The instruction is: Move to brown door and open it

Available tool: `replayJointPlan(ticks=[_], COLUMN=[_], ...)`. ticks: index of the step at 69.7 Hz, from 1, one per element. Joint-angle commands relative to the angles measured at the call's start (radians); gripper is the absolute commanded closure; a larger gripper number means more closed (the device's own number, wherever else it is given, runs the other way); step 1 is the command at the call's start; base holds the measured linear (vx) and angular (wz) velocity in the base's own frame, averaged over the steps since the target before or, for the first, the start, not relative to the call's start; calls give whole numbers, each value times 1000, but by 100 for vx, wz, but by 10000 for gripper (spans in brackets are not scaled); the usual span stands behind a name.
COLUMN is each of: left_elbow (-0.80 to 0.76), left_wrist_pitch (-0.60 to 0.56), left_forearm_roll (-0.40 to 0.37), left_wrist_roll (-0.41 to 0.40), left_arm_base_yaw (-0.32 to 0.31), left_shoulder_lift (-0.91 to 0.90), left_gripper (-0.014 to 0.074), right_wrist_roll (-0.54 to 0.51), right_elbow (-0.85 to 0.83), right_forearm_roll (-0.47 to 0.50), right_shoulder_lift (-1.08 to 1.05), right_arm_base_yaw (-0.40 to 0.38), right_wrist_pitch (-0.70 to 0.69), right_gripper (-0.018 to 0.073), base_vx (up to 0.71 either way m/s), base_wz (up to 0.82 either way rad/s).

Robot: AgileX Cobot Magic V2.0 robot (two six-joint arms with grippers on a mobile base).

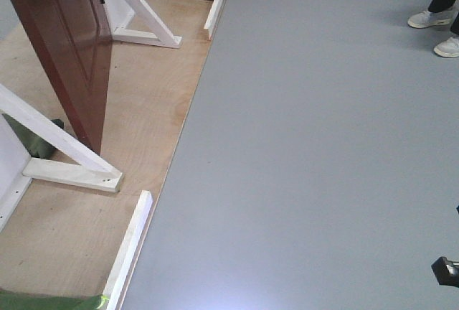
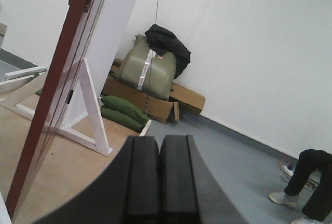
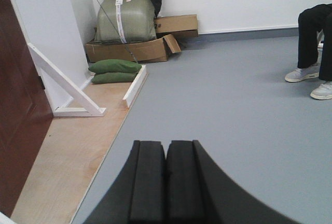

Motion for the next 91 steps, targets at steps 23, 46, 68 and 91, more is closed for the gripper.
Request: replayJointPlan(ticks=[23,46,68,91], left_elbow=[16,16,16,16], left_wrist_pitch=[-93,-93,-93,-93], left_forearm_roll=[3,3,3,3], left_wrist_roll=[-10,-10,-10,-10], left_arm_base_yaw=[-5,-5,-5,-5], left_shoulder_lift=[-17,-17,-17,-17], left_gripper=[586,586,586,586], right_wrist_roll=[-9,-9,-9,-9], right_elbow=[2,2,2,2], right_forearm_roll=[-5,-5,-5,-5], right_shoulder_lift=[-9,-9,-9,-9], right_arm_base_yaw=[0,0,0,0], right_wrist_pitch=[-79,-79,-79,-79], right_gripper=[559,559,559,559], base_vx=[12,23,32,38], base_wz=[-8,-4,8,10])
